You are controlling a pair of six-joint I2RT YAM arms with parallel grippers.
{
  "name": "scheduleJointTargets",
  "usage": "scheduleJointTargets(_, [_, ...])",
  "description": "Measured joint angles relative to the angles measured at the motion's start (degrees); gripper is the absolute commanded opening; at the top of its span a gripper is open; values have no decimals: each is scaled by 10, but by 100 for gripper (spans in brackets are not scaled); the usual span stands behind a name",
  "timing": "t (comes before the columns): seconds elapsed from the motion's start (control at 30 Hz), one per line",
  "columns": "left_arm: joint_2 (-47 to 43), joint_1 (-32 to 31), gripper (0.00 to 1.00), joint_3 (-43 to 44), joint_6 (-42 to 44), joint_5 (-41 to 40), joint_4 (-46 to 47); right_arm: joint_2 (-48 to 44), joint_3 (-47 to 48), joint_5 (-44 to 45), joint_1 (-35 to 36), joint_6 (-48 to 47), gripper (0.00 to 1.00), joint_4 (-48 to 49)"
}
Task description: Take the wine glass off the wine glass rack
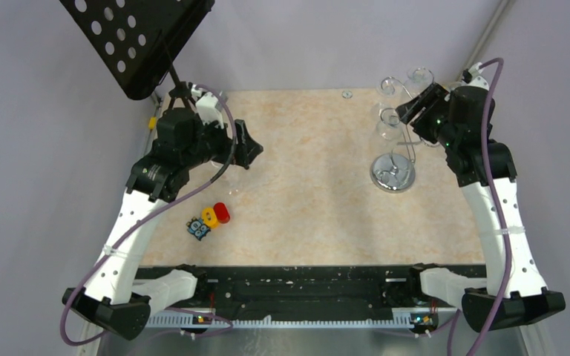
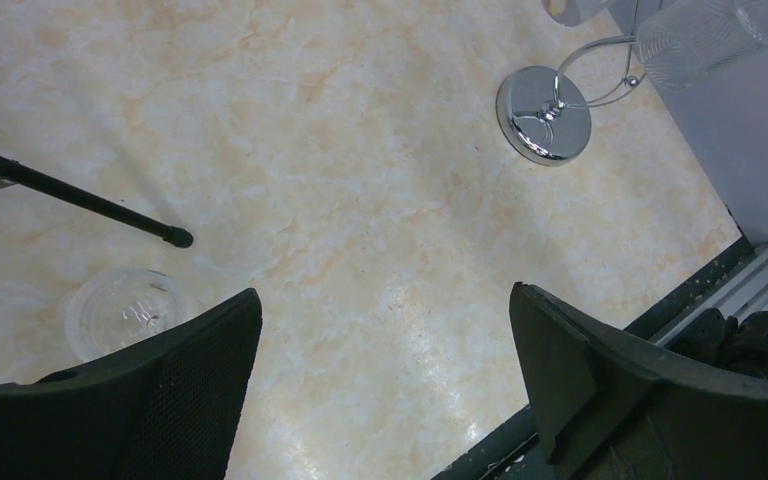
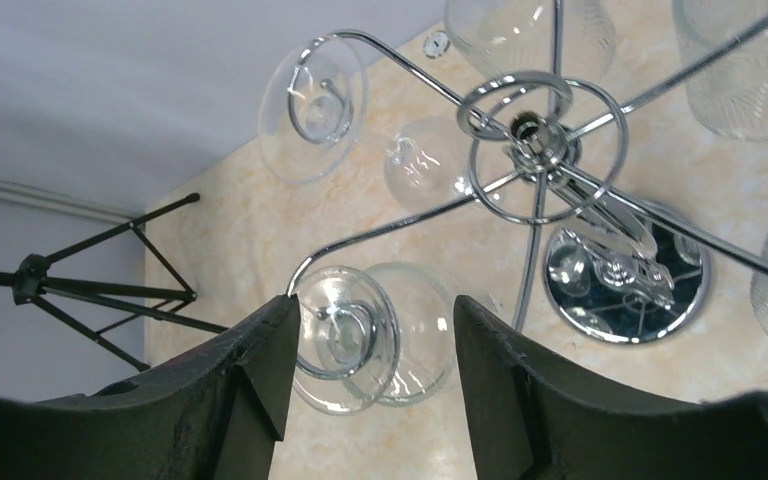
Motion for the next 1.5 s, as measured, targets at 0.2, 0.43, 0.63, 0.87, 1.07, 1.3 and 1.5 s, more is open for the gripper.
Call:
scheduleJointTargets(0.2, [-3, 0, 99, -2, 1, -10, 10, 22, 14, -24, 0, -23, 53, -2])
scheduleJointTargets(0.43, [-24, 0, 99, -6, 0, -35, 17, 24, 3, -53, 0, -21, 50, 13])
scheduleJointTargets(0.63, [-33, 0, 99, -6, 0, -47, 21, 6, -31, -76, 0, -5, 49, 58])
scheduleJointTargets(0.87, [-47, 0, 99, -7, 0, -67, 21, -28, -79, -90, -6, 30, 41, 79])
scheduleJointTargets(1.07, [-54, 0, 99, -7, 0, -73, 21, -37, -104, -115, -28, 65, 33, 102])
scheduleJointTargets(1.3, [-54, 0, 99, -7, 0, -73, 21, -40, -108, -116, -38, 80, 27, 106])
scheduleJointTargets(1.5, [-54, 0, 99, -7, 0, -77, 21, -41, -108, -114, -39, 82, 15, 107])
